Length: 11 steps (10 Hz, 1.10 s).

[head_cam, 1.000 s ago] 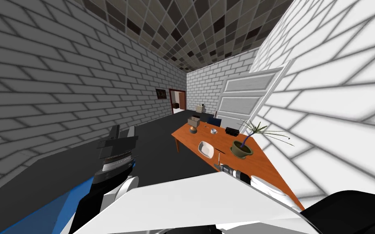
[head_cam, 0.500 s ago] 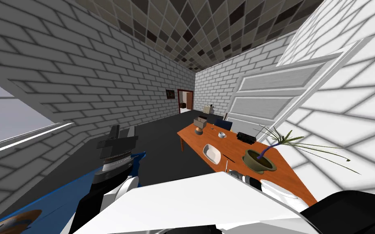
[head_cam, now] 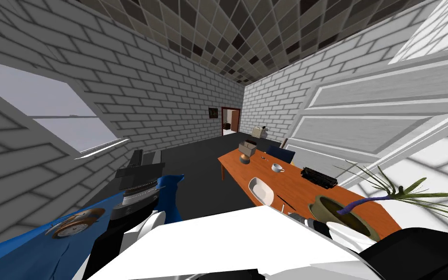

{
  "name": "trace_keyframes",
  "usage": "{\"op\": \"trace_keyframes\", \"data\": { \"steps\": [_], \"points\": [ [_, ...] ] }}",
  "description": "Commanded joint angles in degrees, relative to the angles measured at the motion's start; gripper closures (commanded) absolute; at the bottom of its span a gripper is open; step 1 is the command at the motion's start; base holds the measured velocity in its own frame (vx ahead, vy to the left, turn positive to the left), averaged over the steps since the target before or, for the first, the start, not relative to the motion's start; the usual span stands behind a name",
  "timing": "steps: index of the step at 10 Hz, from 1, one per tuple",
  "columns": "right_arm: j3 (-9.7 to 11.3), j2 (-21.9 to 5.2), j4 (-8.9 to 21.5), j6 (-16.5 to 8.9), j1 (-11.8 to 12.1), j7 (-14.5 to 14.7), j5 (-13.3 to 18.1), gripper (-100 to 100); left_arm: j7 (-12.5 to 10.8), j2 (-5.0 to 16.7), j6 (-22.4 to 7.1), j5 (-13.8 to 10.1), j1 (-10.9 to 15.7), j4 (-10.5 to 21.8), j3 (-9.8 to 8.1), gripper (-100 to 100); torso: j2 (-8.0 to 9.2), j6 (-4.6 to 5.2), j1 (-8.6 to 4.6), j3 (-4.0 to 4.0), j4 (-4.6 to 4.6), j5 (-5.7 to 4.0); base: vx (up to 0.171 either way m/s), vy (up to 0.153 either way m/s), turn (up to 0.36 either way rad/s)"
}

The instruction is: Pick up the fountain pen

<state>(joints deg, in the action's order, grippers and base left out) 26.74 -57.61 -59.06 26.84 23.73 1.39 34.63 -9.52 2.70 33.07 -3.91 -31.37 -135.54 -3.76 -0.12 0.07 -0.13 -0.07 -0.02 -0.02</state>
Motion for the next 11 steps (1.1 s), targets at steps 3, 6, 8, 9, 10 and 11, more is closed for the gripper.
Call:
{"op": "trace_keyframes", "data": {
  "steps": [3, 6, 8, 9, 10, 11],
  "points": [
    [1.6, -2.0, 3.6, 0.0, 0.1, 0.1, 1.5, -100, 0.0, 0.0, 0.0, 0.0, 0.0, 0.0, 0.00, 0, 0.02, 0.03, 0.02, 0.01, 0.00, -0.02, 0.013, -0.025, 0.215],
    [2.9, -3.3, 5.7, 0.1, 0.3, 0.1, 2.5, -100, 0.0, 0.0, 0.0, 0.0, 0.0, 0.0, 0.00, 0, 0.02, 0.04, 0.06, 0.01, 0.00, -0.01, 0.012, -0.018, 0.215],
    [4.2, -4.3, 7.7, 0.2, 0.6, 0.0, 3.5, -100, 0.0, 0.0, 0.0, 0.0, 0.0, 0.0, 0.00, 0, 0.00, 0.00, 0.04, 0.00, 0.00, 0.00, 0.018, -0.028, 0.286],
    [5.6, -5.0, 9.4, 0.4, 0.9, -0.2, 4.4, -100, 0.0, 0.0, 0.0, 0.0, 0.0, 0.0, 0.00, 0, -0.03, 0.00, 0.01, -0.01, 0.00, -0.01, 0.032, -0.049, 0.441],
    [6.2, -5.1, 10.1, 0.5, 1.0, -0.3, 4.8, -100, 0.0, 0.0, 0.0, 0.0, 0.0, 0.0, 0.00, 0, -0.07, -0.03, -0.05, -0.04, -0.01, -0.02, 0.036, -0.068, 0.286],
    [6.9, -5.2, 10.8, 0.6, 1.2, -0.3, 5.2, -100, 0.0, 0.0, 0.0, 0.0, 0.0, 0.0, -0.01, 0, -0.08, 0.03, -0.11, -0.05, -0.02, -0.03, 0.025, -0.056, 0.196]
  ]
}}
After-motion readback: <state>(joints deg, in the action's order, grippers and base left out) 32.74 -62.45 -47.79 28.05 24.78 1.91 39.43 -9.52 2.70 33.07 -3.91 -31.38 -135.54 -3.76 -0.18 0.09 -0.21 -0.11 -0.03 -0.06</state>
